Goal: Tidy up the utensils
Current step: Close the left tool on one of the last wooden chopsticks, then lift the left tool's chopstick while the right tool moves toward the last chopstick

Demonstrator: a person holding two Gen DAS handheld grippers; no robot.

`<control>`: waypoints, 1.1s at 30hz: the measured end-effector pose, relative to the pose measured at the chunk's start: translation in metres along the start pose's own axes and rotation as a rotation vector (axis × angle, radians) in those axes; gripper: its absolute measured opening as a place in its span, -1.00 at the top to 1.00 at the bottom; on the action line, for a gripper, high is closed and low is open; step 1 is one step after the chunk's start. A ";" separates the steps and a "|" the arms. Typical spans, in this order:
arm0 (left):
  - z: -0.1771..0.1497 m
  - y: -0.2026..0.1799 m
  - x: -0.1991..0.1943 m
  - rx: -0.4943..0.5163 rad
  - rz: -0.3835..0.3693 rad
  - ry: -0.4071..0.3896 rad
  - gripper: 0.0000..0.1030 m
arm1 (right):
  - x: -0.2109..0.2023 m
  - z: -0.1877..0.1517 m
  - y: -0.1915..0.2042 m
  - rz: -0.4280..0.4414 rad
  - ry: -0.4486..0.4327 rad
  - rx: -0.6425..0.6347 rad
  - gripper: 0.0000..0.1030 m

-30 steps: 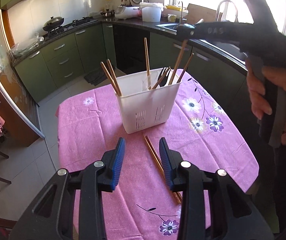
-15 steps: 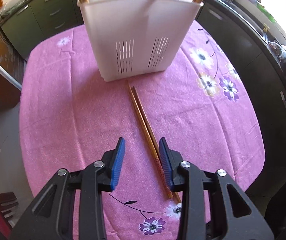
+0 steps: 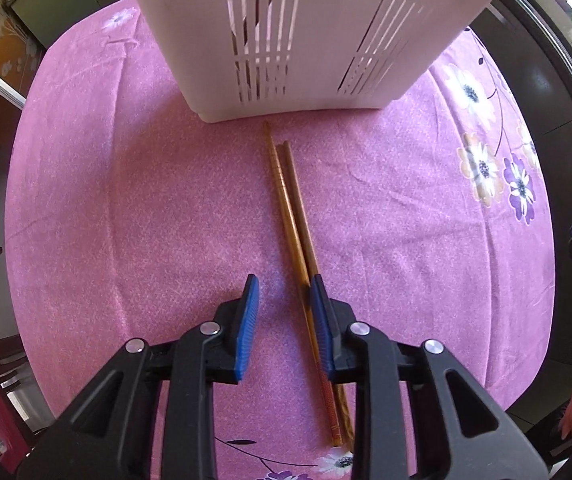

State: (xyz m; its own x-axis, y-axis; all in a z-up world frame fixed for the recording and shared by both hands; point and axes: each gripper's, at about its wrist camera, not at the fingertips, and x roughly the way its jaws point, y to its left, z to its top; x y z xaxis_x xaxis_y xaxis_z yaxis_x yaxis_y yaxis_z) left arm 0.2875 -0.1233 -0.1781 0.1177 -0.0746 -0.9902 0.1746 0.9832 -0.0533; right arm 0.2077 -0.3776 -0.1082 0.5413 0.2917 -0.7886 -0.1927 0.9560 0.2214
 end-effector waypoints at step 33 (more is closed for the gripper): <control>-0.051 0.038 -0.064 0.014 -0.038 -0.180 0.87 | 0.029 -0.005 0.045 -0.013 0.128 -0.081 0.63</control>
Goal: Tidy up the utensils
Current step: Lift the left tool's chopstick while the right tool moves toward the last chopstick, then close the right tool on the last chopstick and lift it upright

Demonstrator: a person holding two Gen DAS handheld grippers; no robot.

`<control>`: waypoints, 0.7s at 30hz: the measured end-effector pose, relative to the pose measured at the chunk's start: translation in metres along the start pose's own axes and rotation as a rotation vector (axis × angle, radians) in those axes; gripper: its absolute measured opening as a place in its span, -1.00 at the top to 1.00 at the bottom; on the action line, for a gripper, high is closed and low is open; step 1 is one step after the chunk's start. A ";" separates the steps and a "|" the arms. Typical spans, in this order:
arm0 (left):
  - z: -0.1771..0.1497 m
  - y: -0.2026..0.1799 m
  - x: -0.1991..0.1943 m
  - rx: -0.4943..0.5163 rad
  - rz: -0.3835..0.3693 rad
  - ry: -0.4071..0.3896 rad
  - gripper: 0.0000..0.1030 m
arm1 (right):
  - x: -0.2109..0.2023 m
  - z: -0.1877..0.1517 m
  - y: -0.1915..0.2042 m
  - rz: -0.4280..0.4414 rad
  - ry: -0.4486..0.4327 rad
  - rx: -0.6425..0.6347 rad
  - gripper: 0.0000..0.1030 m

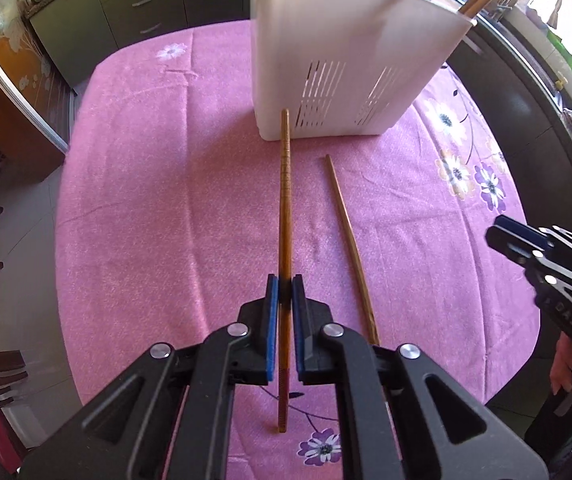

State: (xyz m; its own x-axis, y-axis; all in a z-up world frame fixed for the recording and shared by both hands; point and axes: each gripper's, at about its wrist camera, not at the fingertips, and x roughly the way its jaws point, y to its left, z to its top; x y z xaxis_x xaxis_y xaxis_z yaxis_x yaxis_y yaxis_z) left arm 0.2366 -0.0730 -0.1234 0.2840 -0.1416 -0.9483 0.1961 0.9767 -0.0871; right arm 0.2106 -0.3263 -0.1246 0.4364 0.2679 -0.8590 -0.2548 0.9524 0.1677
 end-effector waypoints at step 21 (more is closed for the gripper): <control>-0.061 0.044 -0.069 0.041 -0.033 -0.191 0.87 | 0.110 0.046 0.100 -0.101 0.274 -0.068 0.63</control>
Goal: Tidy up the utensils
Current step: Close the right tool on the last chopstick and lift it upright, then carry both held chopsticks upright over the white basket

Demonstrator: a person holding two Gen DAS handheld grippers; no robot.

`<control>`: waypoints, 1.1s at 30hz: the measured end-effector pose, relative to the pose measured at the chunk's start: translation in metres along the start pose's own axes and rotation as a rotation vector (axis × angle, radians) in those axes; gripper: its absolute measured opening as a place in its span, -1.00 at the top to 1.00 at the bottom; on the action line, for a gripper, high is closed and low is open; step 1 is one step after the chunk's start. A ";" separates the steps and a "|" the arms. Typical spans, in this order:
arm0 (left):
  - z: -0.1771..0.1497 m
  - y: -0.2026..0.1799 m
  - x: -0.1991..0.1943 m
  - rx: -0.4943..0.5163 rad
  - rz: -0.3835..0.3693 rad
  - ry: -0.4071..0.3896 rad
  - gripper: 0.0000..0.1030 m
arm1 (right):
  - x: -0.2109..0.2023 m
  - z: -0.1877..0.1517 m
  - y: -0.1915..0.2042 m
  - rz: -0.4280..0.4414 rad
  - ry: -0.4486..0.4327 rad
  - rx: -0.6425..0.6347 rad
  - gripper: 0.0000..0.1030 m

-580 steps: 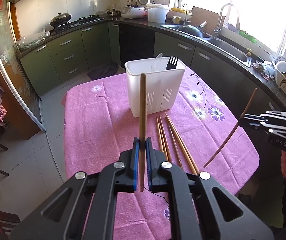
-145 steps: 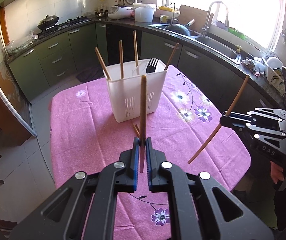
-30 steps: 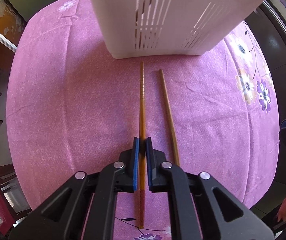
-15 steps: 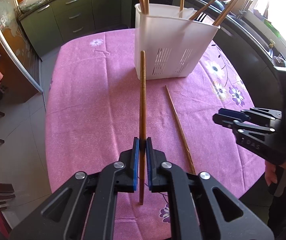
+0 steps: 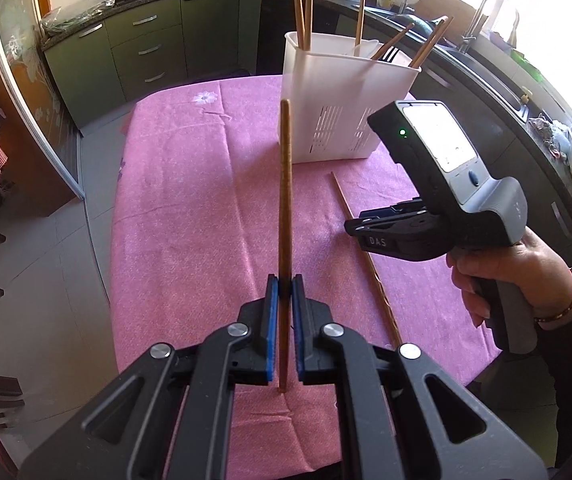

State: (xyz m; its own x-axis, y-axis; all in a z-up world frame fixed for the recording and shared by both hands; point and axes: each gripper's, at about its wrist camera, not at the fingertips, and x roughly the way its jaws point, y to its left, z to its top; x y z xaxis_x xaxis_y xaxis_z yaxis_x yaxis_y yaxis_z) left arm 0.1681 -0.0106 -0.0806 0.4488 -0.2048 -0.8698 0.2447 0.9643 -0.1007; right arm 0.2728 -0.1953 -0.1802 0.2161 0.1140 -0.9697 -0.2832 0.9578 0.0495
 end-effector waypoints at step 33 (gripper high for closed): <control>-0.013 -0.019 -0.029 0.054 0.006 -0.052 0.87 | -0.173 -0.148 -0.031 0.057 -0.472 -0.062 0.87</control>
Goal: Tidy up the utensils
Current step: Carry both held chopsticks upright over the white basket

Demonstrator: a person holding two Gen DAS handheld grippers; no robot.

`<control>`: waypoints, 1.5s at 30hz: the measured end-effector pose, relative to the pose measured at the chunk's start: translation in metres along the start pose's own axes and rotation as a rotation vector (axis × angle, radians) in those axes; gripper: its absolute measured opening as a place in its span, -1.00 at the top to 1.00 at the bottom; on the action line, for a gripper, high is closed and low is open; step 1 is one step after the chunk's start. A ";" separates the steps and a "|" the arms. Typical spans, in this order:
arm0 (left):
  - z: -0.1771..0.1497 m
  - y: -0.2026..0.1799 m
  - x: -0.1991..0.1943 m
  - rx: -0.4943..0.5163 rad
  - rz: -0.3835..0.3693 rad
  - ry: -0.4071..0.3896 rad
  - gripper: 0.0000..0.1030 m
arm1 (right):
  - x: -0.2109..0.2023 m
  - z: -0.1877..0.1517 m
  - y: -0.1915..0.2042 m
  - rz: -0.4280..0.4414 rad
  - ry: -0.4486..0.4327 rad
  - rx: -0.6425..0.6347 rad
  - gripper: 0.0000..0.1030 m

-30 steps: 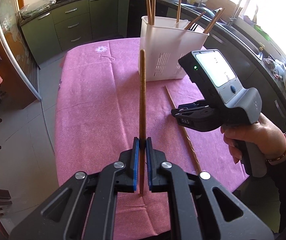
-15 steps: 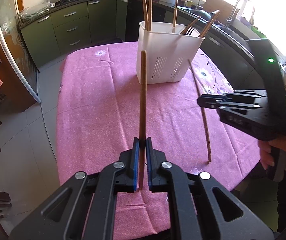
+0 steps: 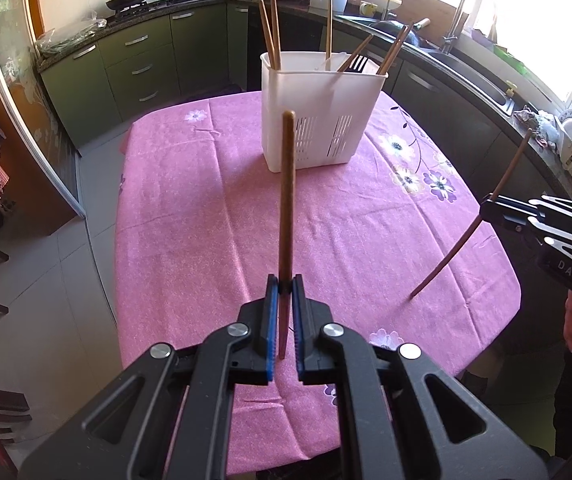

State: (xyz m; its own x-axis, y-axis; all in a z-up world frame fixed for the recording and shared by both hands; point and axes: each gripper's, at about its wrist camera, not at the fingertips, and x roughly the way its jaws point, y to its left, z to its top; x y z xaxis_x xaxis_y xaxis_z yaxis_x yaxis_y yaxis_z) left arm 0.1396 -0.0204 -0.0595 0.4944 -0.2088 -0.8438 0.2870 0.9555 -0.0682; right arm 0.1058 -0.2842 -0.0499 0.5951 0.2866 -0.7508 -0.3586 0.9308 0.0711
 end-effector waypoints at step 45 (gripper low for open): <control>0.226 -0.044 -0.003 0.028 0.053 -0.224 0.87 | 0.003 0.019 -0.052 0.091 -0.042 0.085 0.87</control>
State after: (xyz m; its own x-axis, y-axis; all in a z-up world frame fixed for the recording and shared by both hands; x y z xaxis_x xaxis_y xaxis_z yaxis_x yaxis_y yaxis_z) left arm 0.3113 -0.1093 0.0663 0.6785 -0.2024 -0.7062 0.2766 0.9609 -0.0097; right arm 0.1395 -0.3278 -0.0434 0.5927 0.3788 -0.7108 -0.3513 0.9157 0.1950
